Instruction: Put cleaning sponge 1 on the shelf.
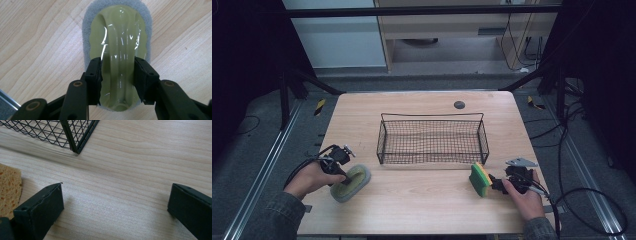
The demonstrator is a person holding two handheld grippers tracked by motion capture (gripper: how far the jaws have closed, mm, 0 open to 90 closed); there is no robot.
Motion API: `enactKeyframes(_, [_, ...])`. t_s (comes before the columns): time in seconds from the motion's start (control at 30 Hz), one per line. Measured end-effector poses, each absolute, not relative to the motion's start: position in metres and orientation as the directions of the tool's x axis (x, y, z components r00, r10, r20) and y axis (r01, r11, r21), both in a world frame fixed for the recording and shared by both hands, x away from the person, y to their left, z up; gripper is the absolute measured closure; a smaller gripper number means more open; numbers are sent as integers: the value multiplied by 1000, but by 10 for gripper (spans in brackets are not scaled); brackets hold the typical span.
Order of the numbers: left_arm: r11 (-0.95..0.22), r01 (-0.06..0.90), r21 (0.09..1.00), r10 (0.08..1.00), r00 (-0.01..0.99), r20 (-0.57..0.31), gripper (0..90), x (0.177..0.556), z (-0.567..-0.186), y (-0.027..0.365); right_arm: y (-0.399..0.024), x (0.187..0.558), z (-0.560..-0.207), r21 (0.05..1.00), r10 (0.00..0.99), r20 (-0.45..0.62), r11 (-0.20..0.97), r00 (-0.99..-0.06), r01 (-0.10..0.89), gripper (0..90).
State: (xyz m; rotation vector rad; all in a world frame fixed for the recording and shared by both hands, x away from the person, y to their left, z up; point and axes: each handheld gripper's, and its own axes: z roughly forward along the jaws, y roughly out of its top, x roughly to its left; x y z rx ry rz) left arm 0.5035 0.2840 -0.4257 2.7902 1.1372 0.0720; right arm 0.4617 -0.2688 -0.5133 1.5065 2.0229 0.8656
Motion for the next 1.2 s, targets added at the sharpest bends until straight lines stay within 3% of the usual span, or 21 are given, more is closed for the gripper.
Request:
enactKeyframes(0.3, [-702,700,129,706,708,-7,616,507,-428,279,-269,462,-513,724,958,0,198,-286,661,5])
enactKeyframes(0.4, [-703,699,133,705,709,-3,704,508,-427,280,-269,462,-513,724,958,0,198,-286,661,5])
enactKeyframes(1.2, [-807,518,282,566,815,124,707,489,-362,282,-269,462,-513,724,958,0,197,-286,661,5])
